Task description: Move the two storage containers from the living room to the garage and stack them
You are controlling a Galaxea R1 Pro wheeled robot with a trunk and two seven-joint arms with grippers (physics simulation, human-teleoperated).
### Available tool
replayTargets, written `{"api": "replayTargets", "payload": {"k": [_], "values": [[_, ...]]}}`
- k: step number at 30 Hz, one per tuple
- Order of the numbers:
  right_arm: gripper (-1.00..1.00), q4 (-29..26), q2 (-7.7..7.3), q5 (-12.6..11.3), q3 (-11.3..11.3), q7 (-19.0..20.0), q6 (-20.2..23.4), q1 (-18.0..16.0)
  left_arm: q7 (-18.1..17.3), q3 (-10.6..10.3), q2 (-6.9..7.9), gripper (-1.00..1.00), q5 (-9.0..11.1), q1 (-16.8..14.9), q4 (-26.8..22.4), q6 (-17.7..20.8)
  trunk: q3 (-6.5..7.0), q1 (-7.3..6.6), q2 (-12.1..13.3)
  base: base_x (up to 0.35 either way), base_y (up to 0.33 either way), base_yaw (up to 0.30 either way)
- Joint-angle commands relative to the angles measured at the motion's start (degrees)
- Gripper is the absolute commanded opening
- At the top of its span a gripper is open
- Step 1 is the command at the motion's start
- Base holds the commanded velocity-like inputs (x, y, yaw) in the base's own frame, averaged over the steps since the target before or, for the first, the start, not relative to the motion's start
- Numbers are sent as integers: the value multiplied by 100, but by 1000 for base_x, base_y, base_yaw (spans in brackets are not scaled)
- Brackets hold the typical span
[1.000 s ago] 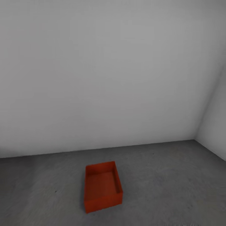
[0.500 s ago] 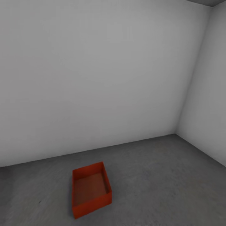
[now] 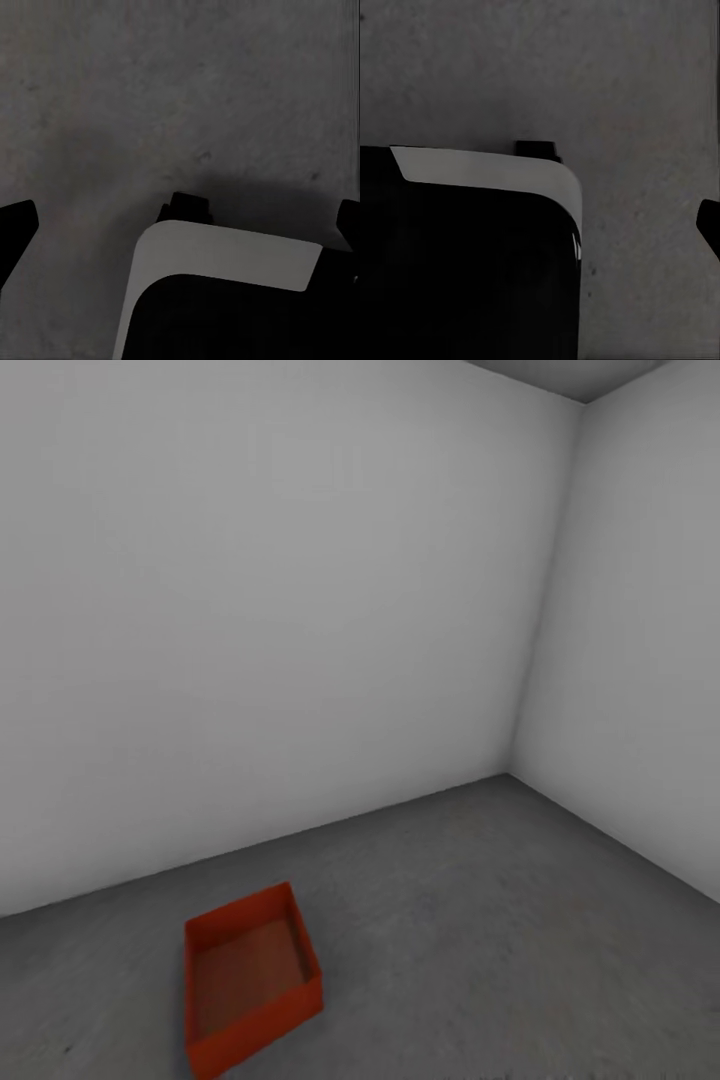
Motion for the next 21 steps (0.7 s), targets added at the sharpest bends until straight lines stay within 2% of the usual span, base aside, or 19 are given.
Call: {"api": "replayTargets", "payload": {"k": [1, 21], "values": [[100, 15, -1, -44, 45, -10, -66, -8, 6, -8, -1, 100, 32, -2, 2, -17, -6, 0, -3, 0, 0, -300], [100, 40, -14, -51, 42, -10, -245, -8, 6, -8, 0, 100, 32, -2, 1, -17, -6, 0, -3, 0, 0, -300]]}}
